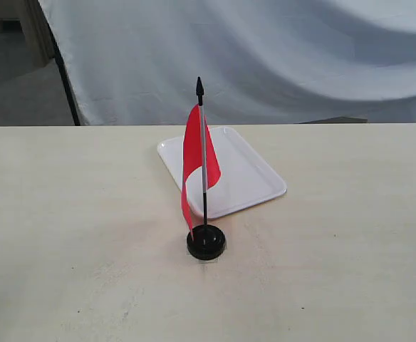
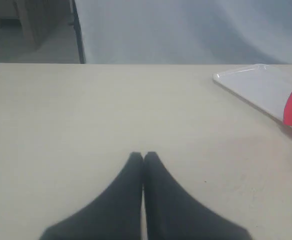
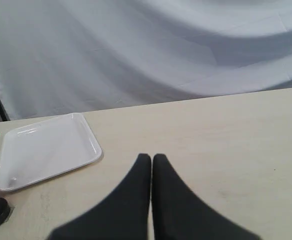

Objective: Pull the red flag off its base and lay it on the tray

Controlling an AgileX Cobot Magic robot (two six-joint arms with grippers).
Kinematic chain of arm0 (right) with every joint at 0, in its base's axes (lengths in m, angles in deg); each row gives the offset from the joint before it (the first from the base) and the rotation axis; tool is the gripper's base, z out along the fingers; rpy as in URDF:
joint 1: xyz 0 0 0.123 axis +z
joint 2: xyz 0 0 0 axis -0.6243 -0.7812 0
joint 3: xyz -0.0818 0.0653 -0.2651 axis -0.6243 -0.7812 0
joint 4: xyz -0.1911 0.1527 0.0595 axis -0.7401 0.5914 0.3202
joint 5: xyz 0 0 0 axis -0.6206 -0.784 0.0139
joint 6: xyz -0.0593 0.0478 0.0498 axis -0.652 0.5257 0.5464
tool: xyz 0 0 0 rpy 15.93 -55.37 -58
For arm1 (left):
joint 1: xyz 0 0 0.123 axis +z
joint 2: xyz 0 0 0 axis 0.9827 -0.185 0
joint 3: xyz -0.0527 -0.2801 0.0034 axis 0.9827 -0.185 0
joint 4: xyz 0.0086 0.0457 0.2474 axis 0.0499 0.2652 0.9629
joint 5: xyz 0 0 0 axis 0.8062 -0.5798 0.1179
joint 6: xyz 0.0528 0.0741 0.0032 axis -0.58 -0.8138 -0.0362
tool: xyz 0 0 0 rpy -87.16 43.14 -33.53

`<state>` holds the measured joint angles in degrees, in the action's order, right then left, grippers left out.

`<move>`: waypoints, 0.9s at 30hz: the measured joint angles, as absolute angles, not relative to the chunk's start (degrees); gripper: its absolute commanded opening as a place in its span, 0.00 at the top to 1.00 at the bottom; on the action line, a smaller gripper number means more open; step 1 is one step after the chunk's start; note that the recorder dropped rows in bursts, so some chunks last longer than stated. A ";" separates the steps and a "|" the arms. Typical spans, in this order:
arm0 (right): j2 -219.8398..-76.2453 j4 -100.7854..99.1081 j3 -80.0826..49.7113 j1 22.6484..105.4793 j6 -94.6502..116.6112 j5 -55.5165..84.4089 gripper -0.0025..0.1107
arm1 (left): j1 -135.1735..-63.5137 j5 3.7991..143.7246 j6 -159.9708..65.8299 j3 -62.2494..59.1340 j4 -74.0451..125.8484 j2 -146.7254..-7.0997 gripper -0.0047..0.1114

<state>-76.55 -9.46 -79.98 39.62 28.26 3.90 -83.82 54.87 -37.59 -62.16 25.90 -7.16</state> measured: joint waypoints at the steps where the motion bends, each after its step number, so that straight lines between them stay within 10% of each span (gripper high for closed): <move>1: -76.55 -9.46 -79.98 39.62 28.26 3.90 0.96 | -83.82 54.87 -37.59 -62.16 25.90 -7.16 0.96; 18: -76.55 -9.46 -79.98 39.62 28.26 4.69 0.96 | -83.82 54.87 -37.59 -62.16 25.90 -7.16 0.96; 27: -76.55 -9.46 -79.98 39.62 28.26 33.26 0.96 | -83.82 54.87 -37.59 -62.16 25.90 -7.16 0.96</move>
<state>-76.55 -9.46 -79.98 39.62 28.26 33.26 -83.82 54.87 -37.59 -62.16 25.90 -7.16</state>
